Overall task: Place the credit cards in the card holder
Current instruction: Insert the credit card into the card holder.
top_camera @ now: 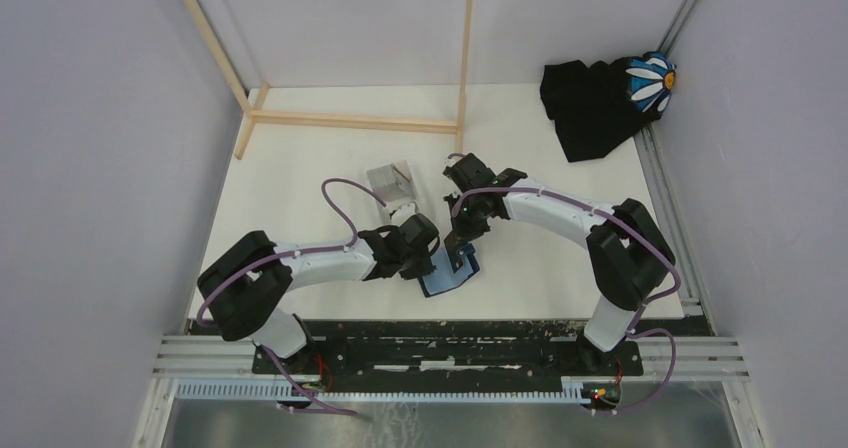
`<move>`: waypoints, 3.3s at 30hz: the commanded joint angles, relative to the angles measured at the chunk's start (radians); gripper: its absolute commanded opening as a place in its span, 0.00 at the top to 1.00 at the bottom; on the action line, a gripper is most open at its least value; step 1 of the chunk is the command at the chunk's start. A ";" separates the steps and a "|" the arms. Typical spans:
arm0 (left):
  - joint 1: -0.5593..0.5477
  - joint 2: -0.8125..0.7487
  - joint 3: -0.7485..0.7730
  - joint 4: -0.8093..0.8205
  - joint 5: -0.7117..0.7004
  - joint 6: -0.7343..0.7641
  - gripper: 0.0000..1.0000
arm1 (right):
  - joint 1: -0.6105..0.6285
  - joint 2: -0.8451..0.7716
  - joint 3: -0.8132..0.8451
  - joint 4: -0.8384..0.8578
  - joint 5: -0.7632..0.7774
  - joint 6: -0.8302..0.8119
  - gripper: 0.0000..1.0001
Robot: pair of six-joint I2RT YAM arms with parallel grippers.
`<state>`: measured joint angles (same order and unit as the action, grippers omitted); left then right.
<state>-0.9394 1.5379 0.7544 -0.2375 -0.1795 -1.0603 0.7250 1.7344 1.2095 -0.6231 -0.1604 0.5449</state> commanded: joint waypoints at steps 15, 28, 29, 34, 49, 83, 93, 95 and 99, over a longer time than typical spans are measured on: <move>-0.004 -0.006 -0.027 -0.095 -0.045 0.039 0.89 | -0.058 -0.019 -0.078 0.104 -0.175 0.023 0.99; -0.005 -0.001 -0.030 -0.095 -0.048 0.034 0.89 | -0.066 -0.059 -0.121 0.153 -0.222 0.051 0.99; -0.005 -0.001 -0.029 -0.096 -0.049 0.035 0.89 | -0.066 -0.063 -0.124 0.152 -0.220 0.051 0.99; -0.005 -0.005 -0.029 -0.102 -0.055 0.030 0.89 | -0.073 -0.082 -0.128 0.153 -0.223 0.053 0.99; -0.008 -0.007 -0.027 -0.106 -0.057 0.020 0.89 | -0.078 -0.085 -0.156 0.161 -0.229 0.048 0.99; -0.015 -0.022 -0.038 -0.146 -0.076 0.033 0.89 | -0.078 -0.097 -0.230 0.265 -0.243 0.014 0.99; -0.015 -0.004 -0.033 -0.160 -0.078 0.048 0.89 | -0.078 -0.127 -0.234 0.286 -0.239 -0.044 0.99; -0.015 -0.001 -0.033 -0.161 -0.081 0.050 0.89 | -0.078 -0.116 -0.235 0.291 -0.253 -0.055 0.99; -0.016 0.007 -0.032 -0.163 -0.080 0.056 0.89 | -0.078 -0.087 -0.237 0.302 -0.293 -0.070 0.99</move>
<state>-0.9512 1.5150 0.7456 -0.2905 -0.2127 -1.0603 0.6514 1.6386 0.9791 -0.3641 -0.4118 0.5137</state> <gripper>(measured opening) 0.109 0.014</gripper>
